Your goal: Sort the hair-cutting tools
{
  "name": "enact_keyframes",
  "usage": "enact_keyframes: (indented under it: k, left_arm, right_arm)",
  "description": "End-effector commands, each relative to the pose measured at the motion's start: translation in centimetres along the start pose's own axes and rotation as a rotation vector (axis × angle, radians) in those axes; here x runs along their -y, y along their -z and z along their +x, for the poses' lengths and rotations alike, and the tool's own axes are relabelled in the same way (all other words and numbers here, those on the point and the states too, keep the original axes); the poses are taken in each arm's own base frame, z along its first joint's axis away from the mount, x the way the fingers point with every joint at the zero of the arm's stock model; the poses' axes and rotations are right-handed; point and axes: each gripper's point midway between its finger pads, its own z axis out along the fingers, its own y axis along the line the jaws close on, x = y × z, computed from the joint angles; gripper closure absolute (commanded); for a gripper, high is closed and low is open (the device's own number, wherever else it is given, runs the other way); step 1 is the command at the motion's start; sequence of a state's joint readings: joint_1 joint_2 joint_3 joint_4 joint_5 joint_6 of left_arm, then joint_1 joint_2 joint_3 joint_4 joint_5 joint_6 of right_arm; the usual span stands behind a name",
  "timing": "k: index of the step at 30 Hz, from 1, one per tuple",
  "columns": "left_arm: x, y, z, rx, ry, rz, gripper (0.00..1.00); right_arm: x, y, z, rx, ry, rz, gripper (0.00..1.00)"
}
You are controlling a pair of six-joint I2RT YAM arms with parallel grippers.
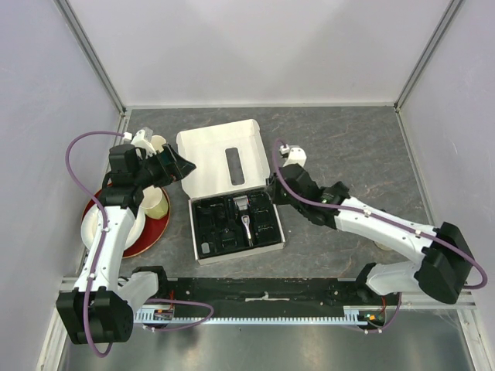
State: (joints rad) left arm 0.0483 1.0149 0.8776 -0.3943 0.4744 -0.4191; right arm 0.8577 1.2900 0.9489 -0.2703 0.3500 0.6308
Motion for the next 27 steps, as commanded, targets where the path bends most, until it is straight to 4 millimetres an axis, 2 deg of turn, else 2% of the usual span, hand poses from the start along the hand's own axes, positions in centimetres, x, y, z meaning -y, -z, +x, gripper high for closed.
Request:
enact_keyframes:
  k: [1, 9, 10, 11, 12, 16, 21, 27]
  left_arm:
    - [0.4, -0.1, -0.5, 0.015, -0.020, 0.024, 0.10]
    - [0.5, 0.0, -0.5, 0.016, -0.022, 0.030, 0.10]
    - [0.5, 0.1, -0.5, 0.018, -0.023, 0.029, 0.10]
    - [0.5, 0.0, -0.5, 0.019, -0.025, 0.027, 0.10]
    - [0.5, 0.0, -0.5, 0.020, -0.024, 0.029, 0.10]
    - [0.6, 0.1, -0.6, 0.019, -0.025, 0.032, 0.10]
    - [0.6, 0.1, -0.6, 0.021, -0.025, 0.032, 0.10]
    - [0.7, 0.1, -0.6, 0.021, -0.025, 0.033, 0.10]
  right_arm:
    - [-4.9, -0.3, -1.7, 0.079, 0.008, -0.109, 1.00]
    - [-10.6, -2.0, 0.6, 0.077, 0.020, -0.178, 1.00]
    - [-10.8, -2.9, 1.4, 0.063, 0.032, -0.165, 1.00]
    - [-11.5, -3.1, 1.2, 0.070, 0.030, -0.172, 1.00]
    - [-12.0, -3.8, 2.2, 0.052, 0.046, -0.168, 1.00]
    - [-13.6, -5.0, 2.8, 0.045, 0.065, -0.173, 1.00]
    - [-13.8, -6.3, 4.6, 0.022, 0.103, -0.132, 1.00]
    - [-13.1, -7.3, 5.7, 0.008, 0.128, -0.088, 1.00]
